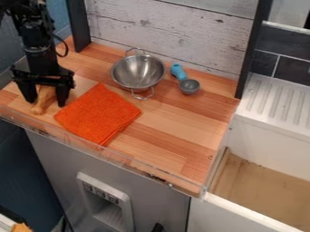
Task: Moved the object to the right side of the table.
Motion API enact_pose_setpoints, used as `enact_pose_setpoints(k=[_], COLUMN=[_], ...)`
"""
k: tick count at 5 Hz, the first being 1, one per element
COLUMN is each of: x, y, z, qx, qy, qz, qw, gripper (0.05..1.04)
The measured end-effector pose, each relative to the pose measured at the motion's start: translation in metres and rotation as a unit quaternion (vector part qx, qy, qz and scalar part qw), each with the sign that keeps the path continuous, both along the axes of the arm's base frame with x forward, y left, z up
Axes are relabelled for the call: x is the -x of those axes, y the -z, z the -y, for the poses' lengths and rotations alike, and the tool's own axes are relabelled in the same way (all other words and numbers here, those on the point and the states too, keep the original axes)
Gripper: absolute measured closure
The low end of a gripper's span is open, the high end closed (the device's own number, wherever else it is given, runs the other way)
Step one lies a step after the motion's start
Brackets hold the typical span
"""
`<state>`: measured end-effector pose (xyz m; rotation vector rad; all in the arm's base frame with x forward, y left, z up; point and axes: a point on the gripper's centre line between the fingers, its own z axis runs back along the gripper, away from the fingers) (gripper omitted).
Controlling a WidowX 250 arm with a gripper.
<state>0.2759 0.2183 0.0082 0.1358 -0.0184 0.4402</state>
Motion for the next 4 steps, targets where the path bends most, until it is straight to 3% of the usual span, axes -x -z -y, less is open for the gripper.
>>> enact_pose_setpoints(k=[2,4], x=[-0.0036,0.0019], y=[0.0021,-0.0003], z=[-0.0021,0.0015], qx=[-0.001,-0.008], qy=[-0.034,-0.036], qz=[0.011,-0.001], qw=[0.9994,0.9993], gripper=[0.720,0.758])
